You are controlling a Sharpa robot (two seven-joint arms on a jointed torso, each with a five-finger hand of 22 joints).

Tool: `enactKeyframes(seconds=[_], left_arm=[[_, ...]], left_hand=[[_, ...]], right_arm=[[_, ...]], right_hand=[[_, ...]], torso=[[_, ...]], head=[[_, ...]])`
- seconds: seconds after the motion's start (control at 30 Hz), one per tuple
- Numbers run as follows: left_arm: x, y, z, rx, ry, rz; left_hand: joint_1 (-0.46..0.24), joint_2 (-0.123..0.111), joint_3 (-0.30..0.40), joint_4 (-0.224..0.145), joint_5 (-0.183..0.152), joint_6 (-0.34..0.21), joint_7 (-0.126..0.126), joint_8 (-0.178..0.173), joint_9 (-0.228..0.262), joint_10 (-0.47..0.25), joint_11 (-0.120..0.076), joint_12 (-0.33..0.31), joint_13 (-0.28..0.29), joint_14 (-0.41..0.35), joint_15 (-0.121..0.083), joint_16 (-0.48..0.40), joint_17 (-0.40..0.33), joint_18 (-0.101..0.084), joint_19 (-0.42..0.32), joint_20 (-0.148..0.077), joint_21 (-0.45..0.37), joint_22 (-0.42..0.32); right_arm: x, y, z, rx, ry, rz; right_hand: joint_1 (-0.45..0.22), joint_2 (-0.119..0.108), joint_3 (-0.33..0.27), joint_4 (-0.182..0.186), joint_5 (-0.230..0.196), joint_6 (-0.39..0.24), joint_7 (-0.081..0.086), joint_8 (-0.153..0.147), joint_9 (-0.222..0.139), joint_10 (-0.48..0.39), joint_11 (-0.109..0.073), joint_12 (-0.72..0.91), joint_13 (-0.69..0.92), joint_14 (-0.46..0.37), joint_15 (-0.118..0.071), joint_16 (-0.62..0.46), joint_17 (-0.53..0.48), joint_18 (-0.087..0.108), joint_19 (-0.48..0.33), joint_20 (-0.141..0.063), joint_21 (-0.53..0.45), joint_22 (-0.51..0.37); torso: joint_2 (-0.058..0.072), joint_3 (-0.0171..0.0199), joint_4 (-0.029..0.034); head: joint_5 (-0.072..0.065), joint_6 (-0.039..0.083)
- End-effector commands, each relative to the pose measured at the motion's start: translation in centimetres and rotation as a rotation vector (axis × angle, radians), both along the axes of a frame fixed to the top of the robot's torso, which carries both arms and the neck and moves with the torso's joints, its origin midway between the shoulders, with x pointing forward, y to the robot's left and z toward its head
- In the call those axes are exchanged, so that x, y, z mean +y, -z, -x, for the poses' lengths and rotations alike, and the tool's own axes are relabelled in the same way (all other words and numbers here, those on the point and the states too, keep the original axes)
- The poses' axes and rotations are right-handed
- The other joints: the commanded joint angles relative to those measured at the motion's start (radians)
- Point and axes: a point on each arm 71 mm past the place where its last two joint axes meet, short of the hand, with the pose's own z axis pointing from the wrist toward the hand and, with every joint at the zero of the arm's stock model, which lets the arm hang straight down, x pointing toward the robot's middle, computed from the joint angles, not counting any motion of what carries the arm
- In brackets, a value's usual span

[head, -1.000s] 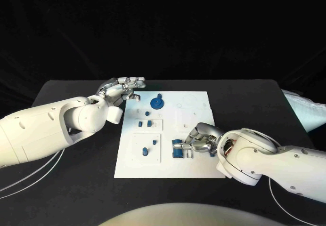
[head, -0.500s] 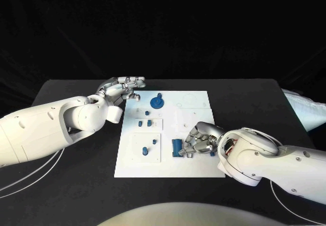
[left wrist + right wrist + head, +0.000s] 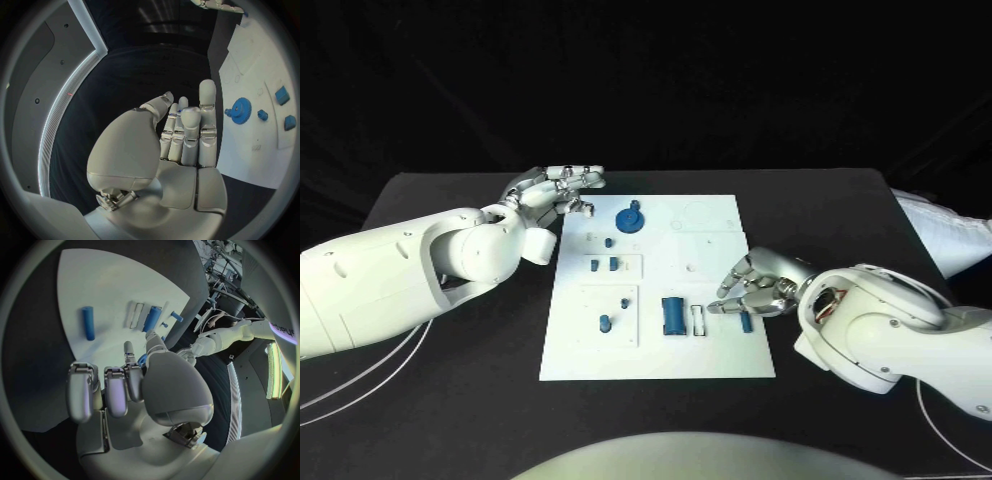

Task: Assemble the parts on the task board

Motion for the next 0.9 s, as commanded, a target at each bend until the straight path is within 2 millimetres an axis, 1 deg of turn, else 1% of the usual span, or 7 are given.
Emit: enactKeyframes(seconds=[0.03,0.13,0.33,0.5,0.57,0.63,0.9], left_arm=[[-0.3,-0.1,0.1,-0.009,0.019,0.009],[-0.4,-0.2,0.2,-0.010,0.024,0.011],[-0.7,-0.2,0.3,-0.012,0.034,0.013],[-0.8,-0.2,0.3,-0.012,0.039,0.014],[-0.8,-0.2,0.3,-0.012,0.039,0.014],[-0.8,-0.2,0.3,-0.011,0.039,0.014],[-0.7,-0.1,0.3,-0.010,0.037,0.012]], left_hand=[[0.002,-0.004,0.001,-0.005,0.005,-0.007,0.001,-0.002,-0.001,-0.007,-0.003,0.005,-0.001,-0.008,0.000,-0.001,-0.001,0.017,-0.006,-0.001,-0.004,-0.002],[0.002,-0.004,0.001,-0.005,0.005,-0.007,0.001,-0.002,-0.001,-0.007,-0.003,0.005,-0.001,-0.008,0.000,-0.001,-0.001,0.017,-0.006,-0.001,-0.004,-0.002],[0.002,-0.004,0.001,-0.005,0.005,-0.007,0.001,-0.002,-0.001,-0.007,-0.003,0.005,-0.001,-0.008,0.000,-0.001,-0.001,0.017,-0.006,-0.001,-0.004,-0.002],[0.002,-0.003,0.002,-0.006,0.005,-0.009,0.002,-0.002,-0.001,-0.008,-0.003,0.007,-0.001,-0.009,0.000,-0.001,-0.002,0.017,-0.006,-0.001,-0.004,-0.002],[0.002,-0.003,0.002,-0.006,0.005,-0.009,0.002,-0.002,-0.001,-0.008,-0.003,0.007,-0.001,-0.009,0.000,-0.001,-0.002,0.017,-0.006,-0.001,-0.004,-0.002],[0.002,-0.003,0.002,-0.006,0.005,-0.009,0.002,-0.002,-0.001,-0.008,-0.003,0.007,-0.001,-0.009,0.000,-0.001,-0.002,0.017,-0.006,-0.001,-0.004,-0.002],[0.002,-0.003,0.002,-0.006,0.005,-0.009,0.002,-0.002,-0.001,-0.008,-0.003,0.007,-0.001,-0.009,0.000,-0.001,-0.002,0.017,-0.006,-0.001,-0.004,-0.002]], right_arm=[[-1.3,-0.5,0.2,0.010,0.009,-0.014],[-2.9,-0.8,0.3,-0.007,0.028,0.031],[-4.5,-0.7,0.2,-0.037,0.037,0.125],[-4.6,0.3,0.2,-0.034,0.019,0.182],[-4.4,0.8,0.2,-0.029,0.009,0.193],[-4.1,1.2,0.3,-0.023,0.000,0.201],[-3.5,2.1,0.1,-0.027,-0.026,0.235]], right_hand=[[-0.007,-0.003,0.004,0.002,0.007,-0.008,0.002,-0.007,-0.004,0.011,0.006,-0.005,0.104,0.083,0.005,0.000,0.151,-0.011,0.015,0.005,0.004,0.045],[-0.009,-0.004,0.003,0.003,0.008,-0.008,0.003,-0.009,-0.005,0.010,0.007,-0.008,0.102,0.083,0.005,0.000,0.151,-0.011,0.015,0.006,0.004,0.045],[-0.033,-0.009,0.002,0.022,0.015,0.003,0.002,-0.010,-0.008,0.000,0.008,-0.032,0.087,0.080,0.007,-0.005,0.141,-0.010,0.013,0.009,0.002,0.042],[-0.056,-0.019,-0.002,0.045,0.040,0.014,-0.002,-0.011,-0.009,-0.006,0.005,-0.048,0.078,0.079,0.006,-0.010,0.134,-0.009,0.010,0.009,-0.001,0.038],[-0.067,-0.029,-0.012,0.058,0.084,0.018,-0.003,-0.012,-0.008,-0.007,0.004,-0.052,0.077,0.078,0.004,-0.011,0.133,-0.008,0.010,0.008,-0.002,0.037],[-0.071,-0.033,-0.018,0.064,0.105,0.020,-0.004,-0.012,-0.007,-0.007,0.003,-0.054,0.076,0.078,0.004,-0.011,0.133,-0.008,0.009,0.007,-0.003,0.037],[-0.074,-0.034,-0.024,0.068,0.111,0.024,-0.005,-0.011,-0.006,-0.007,0.003,-0.056,0.076,0.078,0.003,-0.012,0.132,-0.008,0.009,0.007,-0.003,0.036]], torso=[[-0.002,-0.0024,-0.0050],[-0.001,-0.0027,-0.0091],[-0.001,-0.0018,-0.0158],[0.000,-0.0004,-0.0141],[0.000,-0.0005,-0.0137],[0.000,-0.0008,-0.0134],[0.000,-0.0025,-0.0133]], head=[[-0.011,0.003],[-0.014,0.005],[-0.018,0.007],[-0.017,0.007],[-0.018,0.006],[-0.016,0.005],[-0.015,0.003]])
